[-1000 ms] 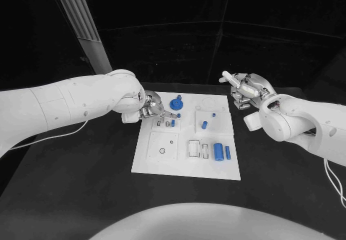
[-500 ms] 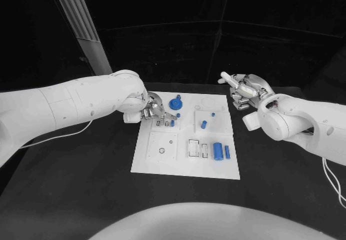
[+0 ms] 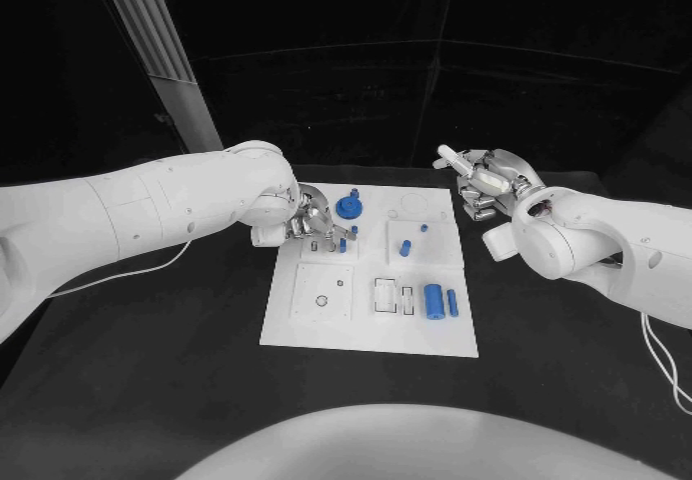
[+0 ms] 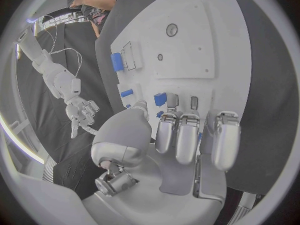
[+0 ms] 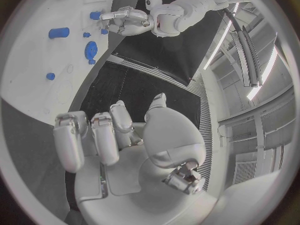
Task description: Assemble the parts on the task board
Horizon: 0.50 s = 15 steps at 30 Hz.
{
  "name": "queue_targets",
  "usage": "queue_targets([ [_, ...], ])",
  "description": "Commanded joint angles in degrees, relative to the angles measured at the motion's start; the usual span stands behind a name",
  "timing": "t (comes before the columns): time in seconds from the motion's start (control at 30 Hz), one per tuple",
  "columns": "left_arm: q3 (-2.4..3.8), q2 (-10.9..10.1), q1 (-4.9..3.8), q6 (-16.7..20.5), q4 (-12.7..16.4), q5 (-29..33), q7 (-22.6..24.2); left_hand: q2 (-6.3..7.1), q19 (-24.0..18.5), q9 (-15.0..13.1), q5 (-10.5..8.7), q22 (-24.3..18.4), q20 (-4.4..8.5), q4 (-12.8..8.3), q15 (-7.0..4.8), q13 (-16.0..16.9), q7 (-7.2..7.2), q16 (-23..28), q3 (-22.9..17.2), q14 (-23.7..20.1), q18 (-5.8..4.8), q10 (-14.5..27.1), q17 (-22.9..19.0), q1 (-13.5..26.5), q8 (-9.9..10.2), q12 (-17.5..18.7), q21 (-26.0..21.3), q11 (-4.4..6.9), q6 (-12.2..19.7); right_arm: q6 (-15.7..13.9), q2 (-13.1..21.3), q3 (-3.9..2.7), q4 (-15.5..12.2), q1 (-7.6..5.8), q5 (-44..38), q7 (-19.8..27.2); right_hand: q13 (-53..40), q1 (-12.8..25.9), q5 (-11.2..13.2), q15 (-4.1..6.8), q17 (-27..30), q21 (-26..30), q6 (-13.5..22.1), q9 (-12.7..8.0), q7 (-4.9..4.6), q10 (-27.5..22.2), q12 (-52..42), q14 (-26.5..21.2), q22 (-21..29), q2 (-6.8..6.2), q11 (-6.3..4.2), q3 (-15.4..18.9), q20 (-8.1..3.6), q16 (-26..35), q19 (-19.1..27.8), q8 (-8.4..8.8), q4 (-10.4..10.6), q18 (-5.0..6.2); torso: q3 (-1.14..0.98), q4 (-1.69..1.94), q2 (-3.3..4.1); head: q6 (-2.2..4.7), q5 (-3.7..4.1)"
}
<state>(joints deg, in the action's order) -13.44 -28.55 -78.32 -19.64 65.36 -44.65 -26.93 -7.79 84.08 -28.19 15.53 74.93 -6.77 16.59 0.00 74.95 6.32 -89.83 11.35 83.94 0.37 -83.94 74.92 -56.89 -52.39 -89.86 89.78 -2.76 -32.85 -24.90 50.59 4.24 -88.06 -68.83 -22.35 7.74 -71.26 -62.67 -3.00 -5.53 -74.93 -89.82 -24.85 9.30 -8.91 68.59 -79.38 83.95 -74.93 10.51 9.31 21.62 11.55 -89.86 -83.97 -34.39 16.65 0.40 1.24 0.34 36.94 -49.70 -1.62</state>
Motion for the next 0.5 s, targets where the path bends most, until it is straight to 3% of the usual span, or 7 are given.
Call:
queue_targets([
  [0.03, 0.05, 0.20, -0.03, 0.81, -0.12, -0.24, 1.27, -0.13, 5.92, -0.07, 0.15, 15.07, 0.46, 0.12, -0.23, 15.05, -0.23, -0.17, 0.37, 6.06, -0.37, -6.06, 15.08, -0.67, 0.35, -0.14, 0.22, 0.27, 0.21, 0.14, -0.06, -0.03, -0.01, -0.06, -0.27, -0.69, 0.04, -0.29, 0.26, -0.24, -15.07, -0.18, -0.22, -0.06, -4.65, -0.02, -0.14, 6.05, -15.07, 0.32, -0.03, 0.18, 0.25, -0.14, -6.03, -0.18, -0.16, -0.40, -0.03, 0.10, 0.02, -0.06, -0.03],
  [0.5, 0.05, 0.73, 0.09, 0.44, -0.96, -0.24, 1.99, -0.39, 5.92, -0.23, 0.35, 15.07, 0.45, 0.12, -0.21, 15.05, -0.23, -0.17, 0.38, 6.06, -0.37, -6.06, 15.08, -1.10, 0.68, -0.14, 0.22, 0.26, 0.05, 0.44, -0.29, -0.02, 0.00, -0.04, -0.29, -1.58, 0.16, -0.39, 0.26, -0.27, -15.07, -0.18, -0.20, -0.09, -4.68, -0.11, -0.11, 6.05, -15.07, 0.41, 0.00, 0.15, 0.27, -0.14, -6.03, -0.20, -0.16, -0.40, -0.01, 0.15, -0.05, -0.21, 0.30],
])
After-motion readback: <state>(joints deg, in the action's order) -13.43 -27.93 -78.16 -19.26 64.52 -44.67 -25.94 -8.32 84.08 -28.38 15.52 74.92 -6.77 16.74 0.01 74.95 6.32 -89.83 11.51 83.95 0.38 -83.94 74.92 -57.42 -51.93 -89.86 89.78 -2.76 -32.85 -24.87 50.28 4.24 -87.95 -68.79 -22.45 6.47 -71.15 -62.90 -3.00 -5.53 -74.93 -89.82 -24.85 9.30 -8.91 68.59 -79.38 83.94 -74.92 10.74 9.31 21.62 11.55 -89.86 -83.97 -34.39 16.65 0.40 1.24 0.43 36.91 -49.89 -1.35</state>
